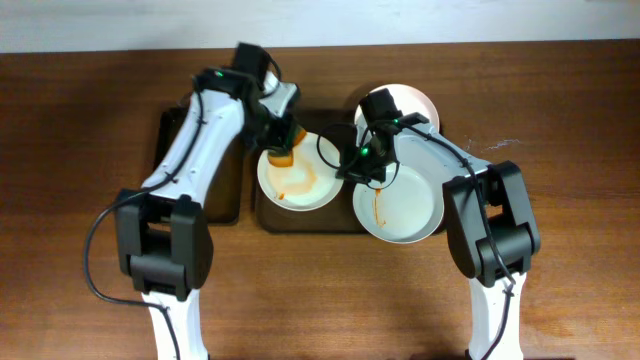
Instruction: Clean dirty plates on tray and stack at the side
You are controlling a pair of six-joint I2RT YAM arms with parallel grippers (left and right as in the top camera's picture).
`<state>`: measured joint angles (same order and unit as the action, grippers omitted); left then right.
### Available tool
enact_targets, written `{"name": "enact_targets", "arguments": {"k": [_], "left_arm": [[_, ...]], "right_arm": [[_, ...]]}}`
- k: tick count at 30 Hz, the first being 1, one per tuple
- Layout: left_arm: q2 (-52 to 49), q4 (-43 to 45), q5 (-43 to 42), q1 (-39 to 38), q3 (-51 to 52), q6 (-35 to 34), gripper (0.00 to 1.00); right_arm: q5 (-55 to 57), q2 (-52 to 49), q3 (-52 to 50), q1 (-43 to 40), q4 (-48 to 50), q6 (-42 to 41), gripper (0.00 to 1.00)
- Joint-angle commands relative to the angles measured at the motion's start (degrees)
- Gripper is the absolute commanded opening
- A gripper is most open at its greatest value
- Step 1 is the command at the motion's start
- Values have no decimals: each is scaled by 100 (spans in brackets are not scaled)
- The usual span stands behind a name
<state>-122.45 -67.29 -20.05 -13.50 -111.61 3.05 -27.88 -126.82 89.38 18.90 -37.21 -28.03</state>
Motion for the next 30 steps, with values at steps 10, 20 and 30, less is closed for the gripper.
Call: {"name": "enact_targets", "arguments": {"k": [10, 20, 30], "left_arm": [[52, -693, 901, 1143, -1106, -391, 0], [52, -697, 901, 1143, -1106, -389, 0], [52, -442, 1110, 1143, -1106, -389, 0]], "right_arm": [[463, -118, -109, 28, 278, 74, 29], [457, -39, -15, 22, 151, 177, 4], [4087, 2006, 234, 590, -855, 424, 4]]}}
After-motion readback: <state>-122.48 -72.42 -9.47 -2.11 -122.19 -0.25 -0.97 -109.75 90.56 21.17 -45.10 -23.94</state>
